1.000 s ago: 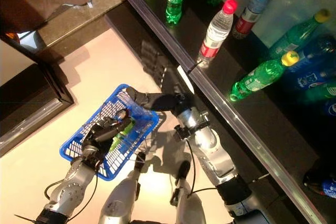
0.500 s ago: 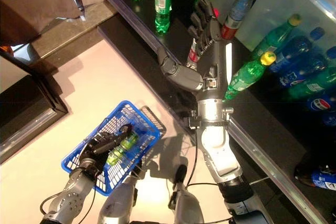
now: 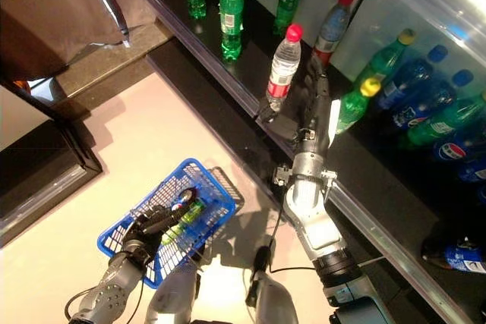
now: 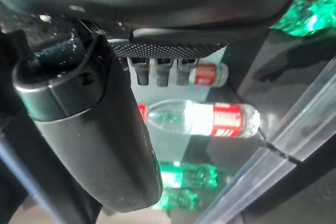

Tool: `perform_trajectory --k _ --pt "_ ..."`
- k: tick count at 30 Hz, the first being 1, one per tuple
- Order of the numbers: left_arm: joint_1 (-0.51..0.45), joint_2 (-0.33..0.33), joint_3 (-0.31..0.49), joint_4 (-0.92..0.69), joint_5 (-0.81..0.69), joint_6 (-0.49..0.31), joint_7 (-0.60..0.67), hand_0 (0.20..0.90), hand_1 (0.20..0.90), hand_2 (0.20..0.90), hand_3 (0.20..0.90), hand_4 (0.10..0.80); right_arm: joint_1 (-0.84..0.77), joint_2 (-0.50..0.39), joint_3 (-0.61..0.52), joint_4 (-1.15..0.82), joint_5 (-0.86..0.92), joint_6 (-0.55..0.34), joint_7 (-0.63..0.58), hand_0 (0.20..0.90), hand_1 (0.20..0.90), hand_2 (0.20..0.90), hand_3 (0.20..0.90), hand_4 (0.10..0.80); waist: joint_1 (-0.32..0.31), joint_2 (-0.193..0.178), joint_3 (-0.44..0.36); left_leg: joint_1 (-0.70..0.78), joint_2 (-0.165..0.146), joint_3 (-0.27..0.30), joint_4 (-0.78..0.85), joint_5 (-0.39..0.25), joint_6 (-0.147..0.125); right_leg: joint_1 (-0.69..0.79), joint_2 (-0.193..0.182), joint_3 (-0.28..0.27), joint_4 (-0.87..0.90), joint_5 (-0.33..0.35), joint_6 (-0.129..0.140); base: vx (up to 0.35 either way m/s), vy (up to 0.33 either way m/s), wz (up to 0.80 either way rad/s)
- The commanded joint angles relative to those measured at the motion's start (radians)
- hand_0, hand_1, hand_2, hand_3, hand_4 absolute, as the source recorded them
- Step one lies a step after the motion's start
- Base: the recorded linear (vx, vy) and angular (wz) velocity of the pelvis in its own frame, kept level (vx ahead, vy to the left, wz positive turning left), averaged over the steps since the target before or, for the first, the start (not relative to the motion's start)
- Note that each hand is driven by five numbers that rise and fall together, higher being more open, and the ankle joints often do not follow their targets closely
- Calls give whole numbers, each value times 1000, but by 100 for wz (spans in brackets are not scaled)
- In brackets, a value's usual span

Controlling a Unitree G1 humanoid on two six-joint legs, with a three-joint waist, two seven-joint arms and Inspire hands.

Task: Pick up the drink and place into the basket.

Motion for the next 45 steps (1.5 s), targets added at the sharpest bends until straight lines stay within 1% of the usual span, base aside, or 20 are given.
perform_trajectory --k 1,2,5,12,16,22,25,31,38,41,45 --pt "-87 19 -2 -197 32 -204 -84 300 300 300 200 100 -128 -16 -36 -38 -64 -134 -112 900 900 900 900 800 3 24 -87 -87 -23 0 41 42 18 20 -30 23 78 -67 -6 -72 65 7" --pt "-101 24 -7 -201 27 -219 -84 300 300 300 200 100 -162 -15 -48 -37 -78 -137 -128 900 900 900 900 800 3 34 -61 -99 -33 -2 48 37 24 0 -38 28 79 -57 -2 -72 56 5" --pt "-114 31 -10 -212 19 -229 -77 300 300 300 200 100 -214 -11 -51 -40 -90 -125 -137 900 900 900 900 800 7 47 -30 -112 -48 -4 54 31 36 -23 -49 37 73 -40 5 -45 40 3" --pt "-114 39 -9 -232 14 -229 -93 300 300 300 200 100 -279 -4 -56 -43 -92 -111 -146 900 900 900 900 800 26 53 1 -147 -63 -4 57 23 50 -44 -58 45 44 -19 12 0 0 0" --pt "-120 44 -15 -234 17 -232 -101 300 300 300 200 100 -304 -1 -50 -40 -86 -106 -133 900 900 900 900 800 36 54 18 -169 -66 -8 62 24 53 -59 -60 41 42 -15 12 0 0 0" --pt "-124 50 -18 -231 37 -225 -103 300 300 300 200 100 -335 8 -36 -18 -76 -95 -138 900 900 900 900 800 52 38 19 -189 -67 -12 42 26 60 -86 -58 38 27 -5 14 8 -29 2" --pt "-133 58 -19 -230 36 -228 -102 300 300 300 200 100 -348 6 -37 -8 -69 -91 -165 900 900 900 900 800 56 31 19 -201 -67 -11 40 24 62 -101 -58 36 25 -1 16 0 -13 3" --pt "-151 66 -26 -237 41 -234 -86 300 300 300 200 100 -381 3 -65 48 -27 -76 -271 900 900 900 900 800 58 25 19 -240 -64 -3 41 24 65 -144 -59 36 27 10 22 1 -2 1" --pt "-167 66 -40 -233 38 -250 -63 300 300 300 200 100 -439 -8 -91 118 16 -88 -333 900 900 900 900 800 60 32 19 -269 -67 -2 18 31 72 -186 -60 43 18 24 29 0 3 1" --pt "-177 71 -47 -230 27 -258 -59 300 300 300 200 100 -480 -24 -91 141 38 -83 -331 900 900 900 900 800 63 34 19 -284 -70 -1 15 32 74 -202 -62 42 17 27 31 0 0 0" --pt "-185 72 -50 -228 23 -254 -60 300 300 300 200 100 -525 -43 -81 192 61 -80 -292 900 900 900 900 800 69 37 19 -292 -72 -4 18 31 73 -214 -65 42 21 29 34 8 3 0"
